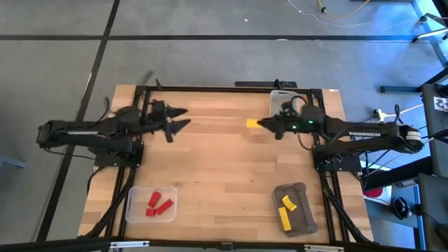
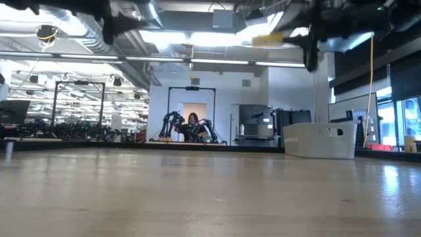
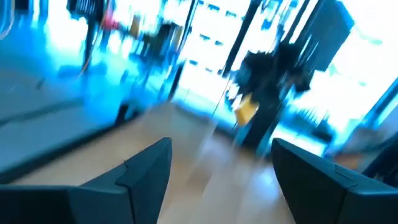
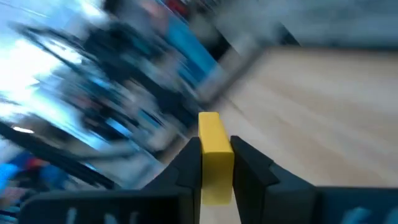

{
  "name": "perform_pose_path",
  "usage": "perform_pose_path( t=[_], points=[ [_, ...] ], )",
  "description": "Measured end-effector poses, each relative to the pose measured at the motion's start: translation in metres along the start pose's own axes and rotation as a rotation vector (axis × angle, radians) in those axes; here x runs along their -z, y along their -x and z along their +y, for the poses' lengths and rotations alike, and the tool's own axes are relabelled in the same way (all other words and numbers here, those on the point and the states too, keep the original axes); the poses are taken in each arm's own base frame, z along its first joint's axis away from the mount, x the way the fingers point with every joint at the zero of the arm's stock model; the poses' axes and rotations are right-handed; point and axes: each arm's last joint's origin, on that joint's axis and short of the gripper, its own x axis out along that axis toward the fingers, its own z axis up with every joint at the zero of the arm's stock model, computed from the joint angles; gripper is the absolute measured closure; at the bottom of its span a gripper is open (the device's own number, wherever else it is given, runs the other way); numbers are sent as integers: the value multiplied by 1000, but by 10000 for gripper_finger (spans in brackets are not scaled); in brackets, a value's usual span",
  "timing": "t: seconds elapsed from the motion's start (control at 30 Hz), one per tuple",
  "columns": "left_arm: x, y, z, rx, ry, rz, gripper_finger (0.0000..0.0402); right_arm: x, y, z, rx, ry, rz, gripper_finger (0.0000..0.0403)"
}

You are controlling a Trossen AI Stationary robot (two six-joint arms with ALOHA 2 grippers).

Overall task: Sort & place blocks by color
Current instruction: Put the yellow block into the black bin

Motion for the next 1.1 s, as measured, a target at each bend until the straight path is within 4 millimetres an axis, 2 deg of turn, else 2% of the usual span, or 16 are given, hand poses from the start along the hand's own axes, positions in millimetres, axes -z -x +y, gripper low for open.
perform_pose_path(
  t=[0.1,0.2,0.37,0.67,0.77,0.87,1.0,1.1],
  points=[
    [-5,16,2,74,52,-160,136,-7,9,8,-156,71,-158,344],
    [-11,29,2,130,71,-243,136,-12,14,16,-220,175,-242,344],
    [-14,36,1,166,73,-260,136,-15,14,22,-256,271,-241,344],
    [-14,35,1,168,104,-255,136,-15,14,22,-273,221,-224,344],
    [-14,35,1,168,115,-252,136,-18,14,33,-330,167,-97,344],
    [-14,35,2,151,120,-260,136,-14,17,52,-295,125,179,344],
    [-14,35,3,125,124,-270,136,0,32,77,-191,48,575,344],
    [-14,35,3,125,123,-270,136,15,47,95,-144,-53,798,344]
  ],
)
